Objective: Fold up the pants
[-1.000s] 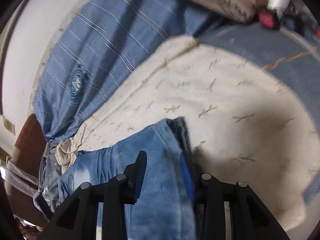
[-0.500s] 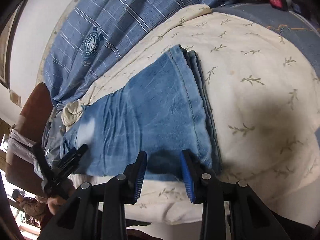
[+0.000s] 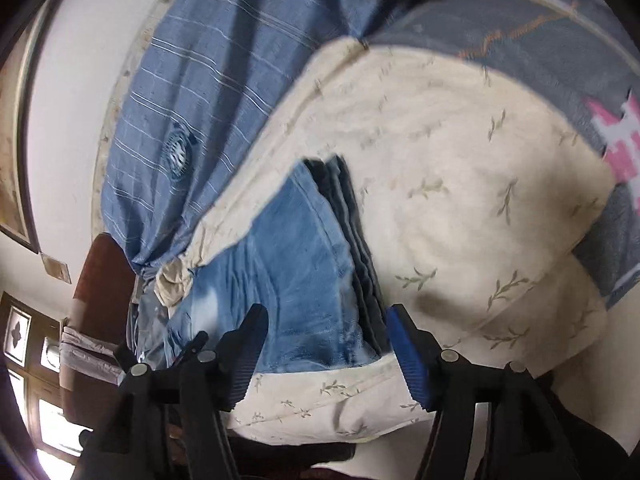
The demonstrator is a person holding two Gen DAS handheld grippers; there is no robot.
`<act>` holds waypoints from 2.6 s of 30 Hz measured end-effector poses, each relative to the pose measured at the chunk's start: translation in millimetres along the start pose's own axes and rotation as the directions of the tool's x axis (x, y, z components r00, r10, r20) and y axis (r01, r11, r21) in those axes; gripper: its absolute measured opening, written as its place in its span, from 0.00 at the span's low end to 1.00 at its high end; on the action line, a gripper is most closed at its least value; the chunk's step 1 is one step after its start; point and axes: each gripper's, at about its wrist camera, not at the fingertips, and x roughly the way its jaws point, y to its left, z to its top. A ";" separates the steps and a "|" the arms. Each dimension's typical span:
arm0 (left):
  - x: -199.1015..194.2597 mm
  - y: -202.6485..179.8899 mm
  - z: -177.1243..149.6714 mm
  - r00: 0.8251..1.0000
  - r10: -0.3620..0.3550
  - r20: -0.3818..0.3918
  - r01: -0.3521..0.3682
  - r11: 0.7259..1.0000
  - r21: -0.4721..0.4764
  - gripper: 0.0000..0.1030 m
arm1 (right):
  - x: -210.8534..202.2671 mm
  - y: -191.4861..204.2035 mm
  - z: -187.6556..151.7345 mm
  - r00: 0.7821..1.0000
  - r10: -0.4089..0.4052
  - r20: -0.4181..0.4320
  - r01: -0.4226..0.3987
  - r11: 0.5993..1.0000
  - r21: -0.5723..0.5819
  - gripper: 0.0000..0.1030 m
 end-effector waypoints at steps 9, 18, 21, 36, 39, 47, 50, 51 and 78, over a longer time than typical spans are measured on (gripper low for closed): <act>-14.3 -15.7 0.6 0.995 -0.074 0.062 0.071 0.996 0.044 0.87 | 38.8 -10.5 9.8 0.997 0.058 -0.045 -0.055 0.996 0.064 0.64; -20.8 -54.6 6.3 0.994 -0.097 0.058 0.087 0.985 0.151 0.87 | 44.0 -7.8 11.5 0.975 0.220 -0.040 -0.216 0.973 0.082 0.30; -13.8 -73.0 17.6 0.996 -0.085 0.040 0.078 0.986 0.144 0.87 | 56.0 -19.3 10.9 0.982 0.173 -0.078 -0.159 0.975 0.152 0.32; 53.4 -150.3 36.8 0.991 0.085 -0.105 -0.058 0.968 0.242 0.85 | 57.7 -12.4 7.1 0.973 0.217 -0.079 -0.209 0.973 0.097 0.20; 51.0 -165.3 33.6 0.994 0.089 -0.068 -0.063 0.946 0.319 0.84 | 47.7 -1.9 8.7 0.972 0.230 -0.044 -0.229 0.973 0.034 0.18; 48.7 -195.2 38.4 0.996 0.065 -0.061 -0.039 0.935 0.352 0.72 | 26.1 6.5 19.7 0.976 0.206 0.066 -0.203 0.978 -0.051 0.18; 50.1 -192.4 39.5 0.996 0.055 -0.073 -0.028 0.943 0.331 0.73 | 34.0 -2.5 23.2 0.986 0.162 0.043 -0.161 0.987 -0.023 0.18; 50.6 -185.6 40.8 0.995 0.029 -0.100 0.002 0.953 0.302 0.74 | 40.1 -8.4 24.8 0.989 0.144 0.012 -0.144 0.989 0.010 0.18; 19.4 -69.3 47.5 0.986 0.066 -0.156 -0.044 0.990 0.137 0.76 | 46.1 85.6 -13.1 0.971 0.205 0.120 -0.164 0.945 -0.284 0.16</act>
